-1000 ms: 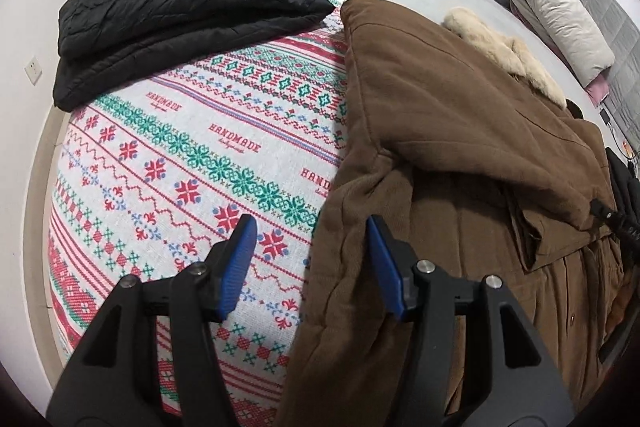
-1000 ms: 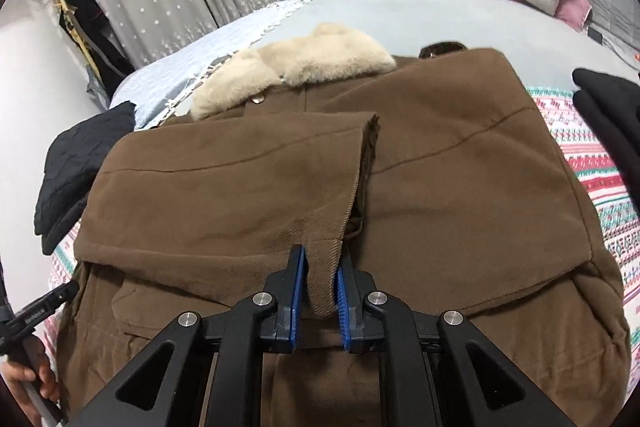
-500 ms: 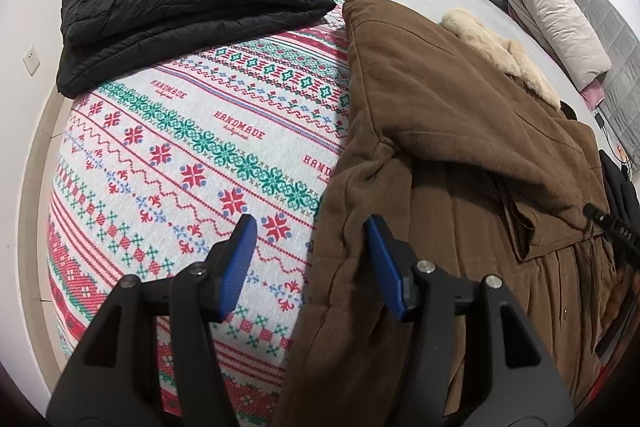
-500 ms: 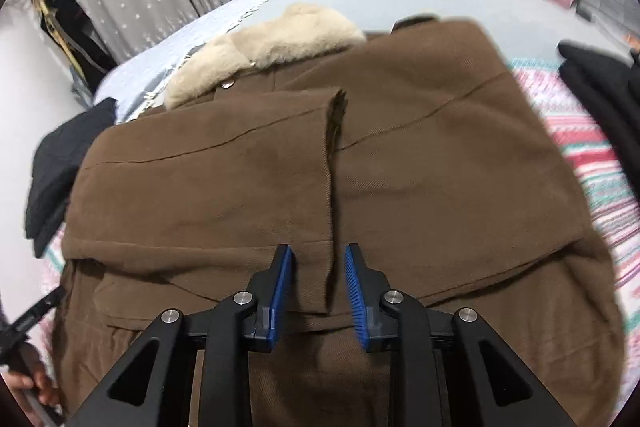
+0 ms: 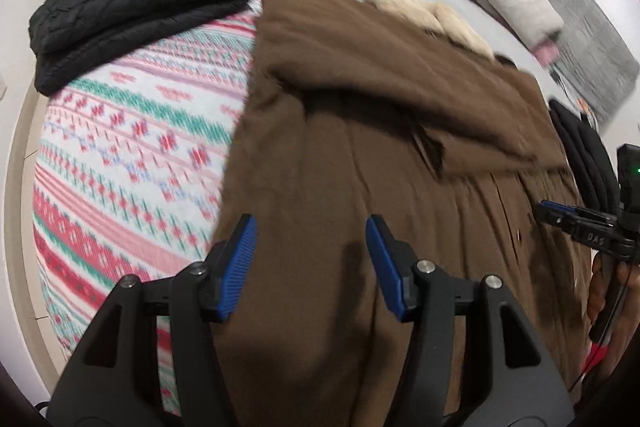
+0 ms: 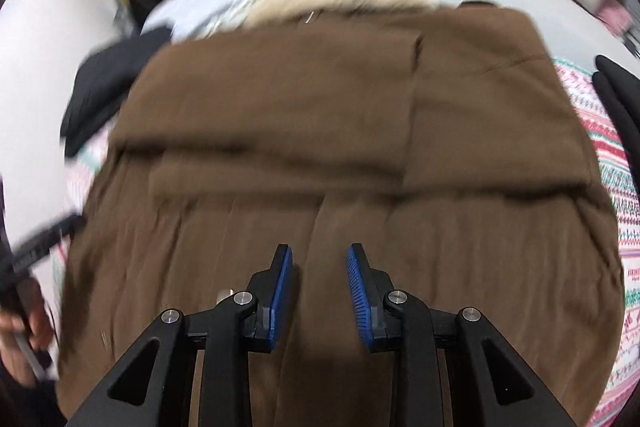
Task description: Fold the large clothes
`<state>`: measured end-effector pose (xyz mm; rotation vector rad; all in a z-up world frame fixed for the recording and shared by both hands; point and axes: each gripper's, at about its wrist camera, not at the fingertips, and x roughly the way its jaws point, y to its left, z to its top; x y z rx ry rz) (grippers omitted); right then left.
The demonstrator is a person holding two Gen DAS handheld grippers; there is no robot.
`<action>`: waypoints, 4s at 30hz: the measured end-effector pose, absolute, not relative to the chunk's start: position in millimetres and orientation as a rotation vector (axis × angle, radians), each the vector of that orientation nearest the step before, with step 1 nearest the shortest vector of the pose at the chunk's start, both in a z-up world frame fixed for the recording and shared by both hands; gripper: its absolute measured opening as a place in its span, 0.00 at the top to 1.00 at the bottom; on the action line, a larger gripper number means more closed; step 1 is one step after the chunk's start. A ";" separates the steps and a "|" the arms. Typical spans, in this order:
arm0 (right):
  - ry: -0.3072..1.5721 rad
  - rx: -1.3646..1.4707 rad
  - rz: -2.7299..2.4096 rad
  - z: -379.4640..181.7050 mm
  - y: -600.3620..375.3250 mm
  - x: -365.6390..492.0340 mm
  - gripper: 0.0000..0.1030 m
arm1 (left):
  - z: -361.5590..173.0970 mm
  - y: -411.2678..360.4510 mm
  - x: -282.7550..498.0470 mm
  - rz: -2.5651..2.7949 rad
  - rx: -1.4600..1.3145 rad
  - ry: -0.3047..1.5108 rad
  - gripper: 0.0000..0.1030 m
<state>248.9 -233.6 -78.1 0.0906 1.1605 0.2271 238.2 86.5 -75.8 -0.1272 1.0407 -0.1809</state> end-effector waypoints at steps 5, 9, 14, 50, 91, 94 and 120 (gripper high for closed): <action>1.229 0.056 0.264 -89.6 -248.2 205.0 0.63 | -84.1 90.9 203.8 -0.203 -0.094 1.079 0.44; 1.239 0.126 0.322 -89.7 -274.4 159.4 0.62 | -77.8 96.5 170.8 -0.213 -0.084 1.079 0.44; 1.230 0.129 0.371 -91.3 -287.7 95.4 0.61 | -74.7 104.3 135.8 -0.203 -0.124 1.099 0.44; 1.148 0.611 0.015 -99.2 -432.3 -30.1 0.39 | -90.3 121.2 31.2 -0.167 -0.422 1.085 0.25; 1.046 0.825 -0.031 -87.0 -474.0 -46.7 0.43 | -89.5 189.9 28.1 -0.149 -0.697 1.099 0.49; 1.093 0.783 -0.070 -100.6 -461.8 -39.7 0.49 | -93.0 185.9 28.8 -0.115 -0.665 1.083 0.68; 0.624 0.765 0.162 13.8 -454.6 -90.1 0.90 | 0.5 206.3 -20.7 -0.132 -0.667 0.804 0.87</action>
